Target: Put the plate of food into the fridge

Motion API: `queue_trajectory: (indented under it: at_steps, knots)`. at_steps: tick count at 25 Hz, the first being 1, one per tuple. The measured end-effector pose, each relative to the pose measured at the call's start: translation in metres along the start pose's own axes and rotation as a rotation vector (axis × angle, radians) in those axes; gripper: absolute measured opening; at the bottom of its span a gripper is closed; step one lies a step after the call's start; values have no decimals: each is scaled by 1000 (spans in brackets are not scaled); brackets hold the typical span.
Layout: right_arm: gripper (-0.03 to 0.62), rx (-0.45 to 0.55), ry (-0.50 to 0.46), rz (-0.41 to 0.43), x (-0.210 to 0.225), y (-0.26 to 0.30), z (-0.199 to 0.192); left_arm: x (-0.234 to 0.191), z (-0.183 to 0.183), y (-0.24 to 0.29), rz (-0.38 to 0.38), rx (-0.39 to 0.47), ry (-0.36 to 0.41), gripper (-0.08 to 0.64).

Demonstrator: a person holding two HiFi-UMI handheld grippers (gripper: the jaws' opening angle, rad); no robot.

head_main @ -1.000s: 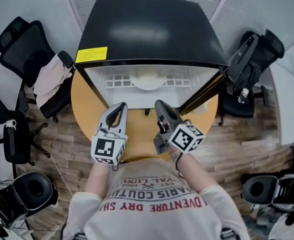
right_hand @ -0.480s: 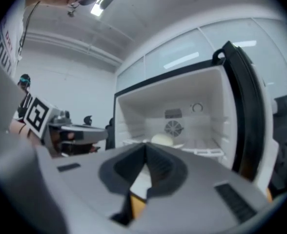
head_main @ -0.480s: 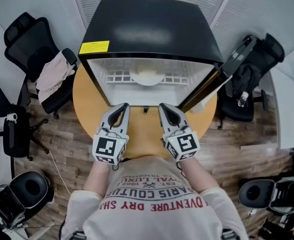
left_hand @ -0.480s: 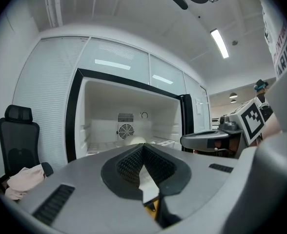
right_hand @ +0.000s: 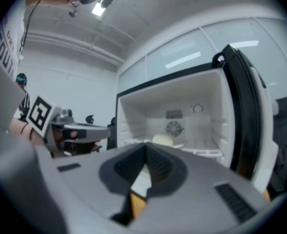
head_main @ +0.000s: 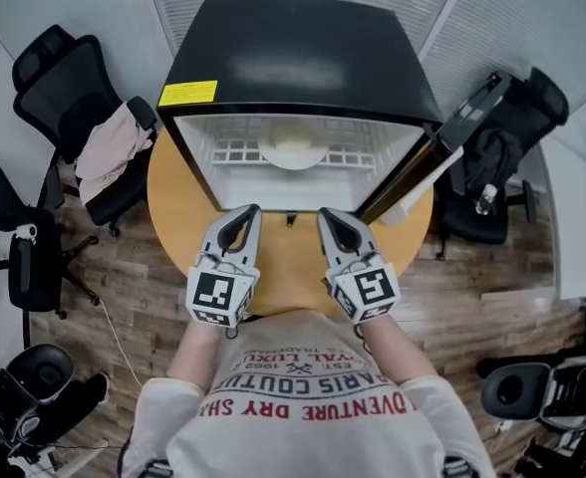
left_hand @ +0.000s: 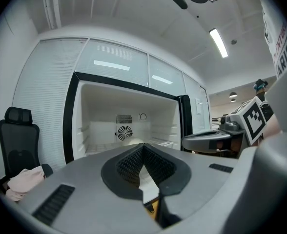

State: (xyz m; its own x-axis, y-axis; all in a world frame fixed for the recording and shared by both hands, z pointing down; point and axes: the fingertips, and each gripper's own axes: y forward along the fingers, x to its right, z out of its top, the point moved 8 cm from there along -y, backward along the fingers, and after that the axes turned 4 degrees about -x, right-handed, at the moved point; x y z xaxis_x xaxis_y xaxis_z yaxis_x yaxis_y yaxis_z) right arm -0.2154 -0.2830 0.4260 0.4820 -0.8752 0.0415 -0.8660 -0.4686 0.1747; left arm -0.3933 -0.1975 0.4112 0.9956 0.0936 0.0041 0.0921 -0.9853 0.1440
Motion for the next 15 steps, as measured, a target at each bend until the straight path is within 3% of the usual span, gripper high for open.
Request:
queue_trajectory:
  at_steps: [15]
  knots:
    - [28,8,9,-22,7,3,4,0,-2,10,4,-32,10,31]
